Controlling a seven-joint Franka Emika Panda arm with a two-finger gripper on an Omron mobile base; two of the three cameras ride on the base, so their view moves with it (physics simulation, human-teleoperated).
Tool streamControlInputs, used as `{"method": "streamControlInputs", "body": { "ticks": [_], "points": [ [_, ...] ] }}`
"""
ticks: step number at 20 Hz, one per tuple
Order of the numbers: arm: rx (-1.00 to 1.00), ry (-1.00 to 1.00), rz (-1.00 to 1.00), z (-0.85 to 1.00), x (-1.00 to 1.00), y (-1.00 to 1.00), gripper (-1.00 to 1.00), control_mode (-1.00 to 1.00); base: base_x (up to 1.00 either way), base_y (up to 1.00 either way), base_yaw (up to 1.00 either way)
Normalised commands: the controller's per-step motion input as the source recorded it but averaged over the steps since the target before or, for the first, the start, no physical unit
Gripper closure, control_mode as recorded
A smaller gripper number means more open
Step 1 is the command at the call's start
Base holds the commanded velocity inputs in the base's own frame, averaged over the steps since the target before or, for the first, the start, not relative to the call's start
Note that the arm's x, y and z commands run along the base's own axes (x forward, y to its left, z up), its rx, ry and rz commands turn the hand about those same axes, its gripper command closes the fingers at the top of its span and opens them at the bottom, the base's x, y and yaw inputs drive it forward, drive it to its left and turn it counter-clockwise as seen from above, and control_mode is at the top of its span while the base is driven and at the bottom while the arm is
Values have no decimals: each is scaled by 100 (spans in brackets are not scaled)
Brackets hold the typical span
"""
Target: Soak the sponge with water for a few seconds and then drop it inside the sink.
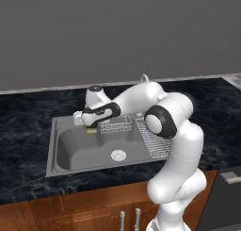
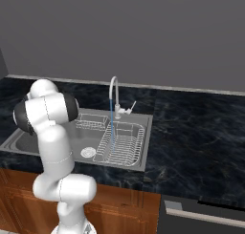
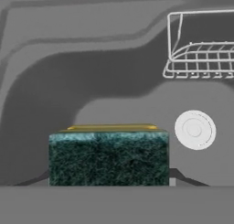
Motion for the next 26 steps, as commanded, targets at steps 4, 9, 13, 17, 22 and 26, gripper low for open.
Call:
{"method": "streamControlInputs", "body": {
  "ticks": [4, 9, 13, 17, 22, 26],
  "points": [
    [0, -2, -7, -23, -8, 0, 100, -100, 0, 0, 0],
    [0, -3, -6, -17, -10, 3, 100, -100, 0, 0, 0],
    [0, -2, -5, -15, -9, 1, 100, -100, 0, 0, 0],
    [0, 0, -5, -18, -10, 0, 100, -100, 0, 0, 0],
    [0, 0, -4, -25, -17, 0, 100, -100, 0, 0, 0],
    [0, 0, -4, -24, -13, 0, 100, -100, 0, 0, 0]
  ]
}}
